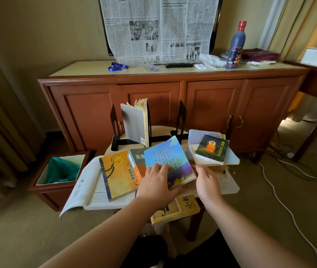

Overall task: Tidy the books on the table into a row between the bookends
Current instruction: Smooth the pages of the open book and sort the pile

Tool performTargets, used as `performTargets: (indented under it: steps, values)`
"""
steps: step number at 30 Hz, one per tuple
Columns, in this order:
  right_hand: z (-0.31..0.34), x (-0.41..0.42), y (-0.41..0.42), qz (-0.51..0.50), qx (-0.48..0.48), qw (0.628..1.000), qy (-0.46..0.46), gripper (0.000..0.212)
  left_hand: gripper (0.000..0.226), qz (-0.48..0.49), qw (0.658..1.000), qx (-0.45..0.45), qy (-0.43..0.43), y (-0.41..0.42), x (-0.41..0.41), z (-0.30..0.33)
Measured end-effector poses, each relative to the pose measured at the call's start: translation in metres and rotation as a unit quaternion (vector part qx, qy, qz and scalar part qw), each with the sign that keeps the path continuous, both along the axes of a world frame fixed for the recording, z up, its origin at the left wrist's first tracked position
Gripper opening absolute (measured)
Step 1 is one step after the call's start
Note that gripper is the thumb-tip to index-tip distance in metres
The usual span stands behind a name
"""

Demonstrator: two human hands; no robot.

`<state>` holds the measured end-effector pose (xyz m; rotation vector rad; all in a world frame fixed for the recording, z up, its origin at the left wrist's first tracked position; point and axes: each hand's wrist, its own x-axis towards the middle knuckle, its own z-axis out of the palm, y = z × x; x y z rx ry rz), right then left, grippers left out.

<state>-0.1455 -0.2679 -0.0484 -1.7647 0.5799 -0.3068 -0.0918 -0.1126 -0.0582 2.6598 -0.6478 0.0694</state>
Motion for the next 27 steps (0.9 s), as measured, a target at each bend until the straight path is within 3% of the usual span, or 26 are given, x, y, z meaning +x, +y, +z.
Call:
performTargets:
  steps: [3, 7, 12, 17, 19, 22, 25, 27]
  values:
    - [-0.011, -0.002, -0.001, -0.005, 0.033, 0.997, 0.067, 0.034, 0.074, -0.010, 1.000, 0.007, 0.012, 0.000, 0.000, -0.002]
    - [-0.013, 0.004, 0.001, 0.027, 0.263, 0.962, 0.064, 0.064, 0.055, 0.000, 0.997, -0.079, 0.009, 0.006, -0.004, -0.003]
    - [-0.009, 0.011, 0.009, 0.070, 0.211, 0.971, 0.089, 0.039, 0.041, 0.025, 0.982, -0.176, 0.059, 0.015, -0.002, 0.004]
    - [-0.002, 0.016, 0.016, 0.081, 0.139, 0.984, 0.071, 0.046, 0.029, 0.060, 0.946, -0.281, 0.148, 0.020, 0.003, 0.007]
    - [0.006, 0.019, 0.022, 0.074, 0.173, 0.982, 0.035, 0.032, 0.020, 0.095, 0.906, -0.361, 0.200, 0.024, 0.002, 0.010]
    - [0.014, 0.021, 0.032, 0.106, 0.211, 0.971, -0.023, 0.016, 0.020, 0.141, 0.783, -0.528, 0.298, 0.035, 0.002, 0.010]
    - [0.016, 0.020, 0.043, 0.188, 0.099, 0.977, -0.031, 0.028, 0.026, 0.167, 0.668, -0.633, 0.354, 0.053, 0.001, 0.004]
    - [0.016, 0.021, 0.053, 0.229, -0.016, 0.973, -0.030, 0.034, 0.025, 0.180, 0.636, -0.655, 0.367, 0.065, -0.004, 0.001]
